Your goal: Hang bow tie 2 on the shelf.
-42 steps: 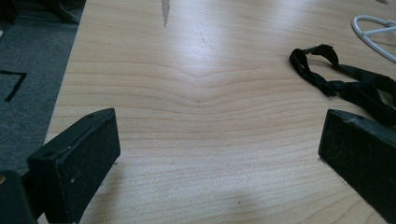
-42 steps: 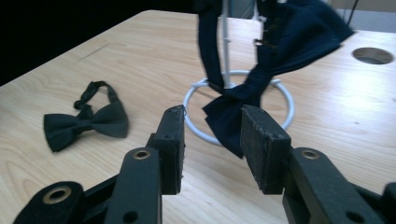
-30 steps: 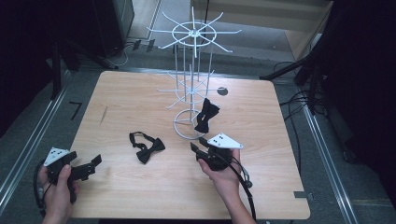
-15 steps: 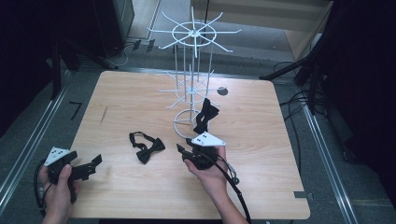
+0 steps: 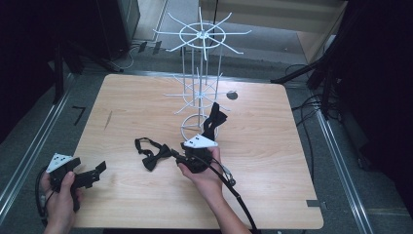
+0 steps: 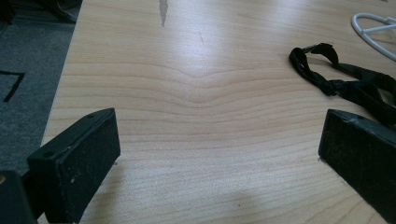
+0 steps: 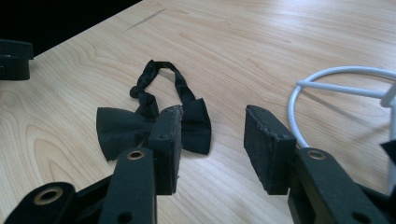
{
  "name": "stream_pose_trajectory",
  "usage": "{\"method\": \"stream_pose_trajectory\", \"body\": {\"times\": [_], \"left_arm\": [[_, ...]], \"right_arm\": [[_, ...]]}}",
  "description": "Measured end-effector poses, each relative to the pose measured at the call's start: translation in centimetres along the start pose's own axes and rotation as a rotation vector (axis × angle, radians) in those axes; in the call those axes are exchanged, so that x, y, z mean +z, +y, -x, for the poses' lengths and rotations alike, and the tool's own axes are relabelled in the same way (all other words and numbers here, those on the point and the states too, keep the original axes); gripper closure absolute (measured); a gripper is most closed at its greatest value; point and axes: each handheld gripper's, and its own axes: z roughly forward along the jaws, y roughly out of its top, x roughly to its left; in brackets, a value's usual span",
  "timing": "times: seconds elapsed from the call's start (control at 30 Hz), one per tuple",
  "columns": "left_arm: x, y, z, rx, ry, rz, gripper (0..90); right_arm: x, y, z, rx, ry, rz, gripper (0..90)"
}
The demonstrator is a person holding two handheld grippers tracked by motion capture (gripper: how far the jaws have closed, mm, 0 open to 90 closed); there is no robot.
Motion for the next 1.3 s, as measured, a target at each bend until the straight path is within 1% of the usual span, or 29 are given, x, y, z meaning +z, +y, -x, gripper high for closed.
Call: {"method": "stream_pose_trajectory", "body": {"times": [0.13,0.37,0.53,0.77,0.87,0.97,1.07,1.1,1.23,1.3], "left_arm": [[0.0,0.0,0.0,0.002,0.001,0.000,0.0],[0.0,0.0,0.0,-0.001,-0.002,0.002,0.0],[0.0,0.0,-0.1,-0.002,-0.001,0.002,0.0],[0.0,0.0,-0.1,0.000,-0.002,0.002,0.0],[0.0,0.0,0.0,-0.001,-0.003,0.002,0.0],[0.0,0.0,0.0,-0.001,-0.003,0.002,0.0],[0.0,0.0,-0.1,0.000,-0.003,0.002,0.0],[0.0,0.0,-0.1,0.000,-0.004,0.002,0.0],[0.0,0.0,-0.1,-0.002,-0.004,0.003,0.0],[0.0,0.0,-0.1,-0.002,-0.004,0.003,0.0]], "right_arm": [[0.9,0.2,-0.3,-0.007,0.003,-0.012,58.0],[2.4,0.5,-0.3,0.002,-0.002,-0.031,58.1],[3.4,0.7,-0.3,0.000,-0.007,-0.047,58.1],[4.7,0.8,-0.6,0.005,0.001,-0.068,57.7],[5.3,0.9,-0.8,0.009,0.003,-0.068,54.7],[5.8,1.0,-0.7,0.035,0.007,-0.066,51.8],[6.4,1.0,-0.7,0.055,0.003,-0.089,49.4],[6.6,1.0,-0.7,0.051,0.003,-0.093,49.0],[7.3,0.6,-0.8,0.060,0.012,-0.122,46.1],[7.6,0.3,-0.9,0.053,0.018,-0.140,45.4]]}}
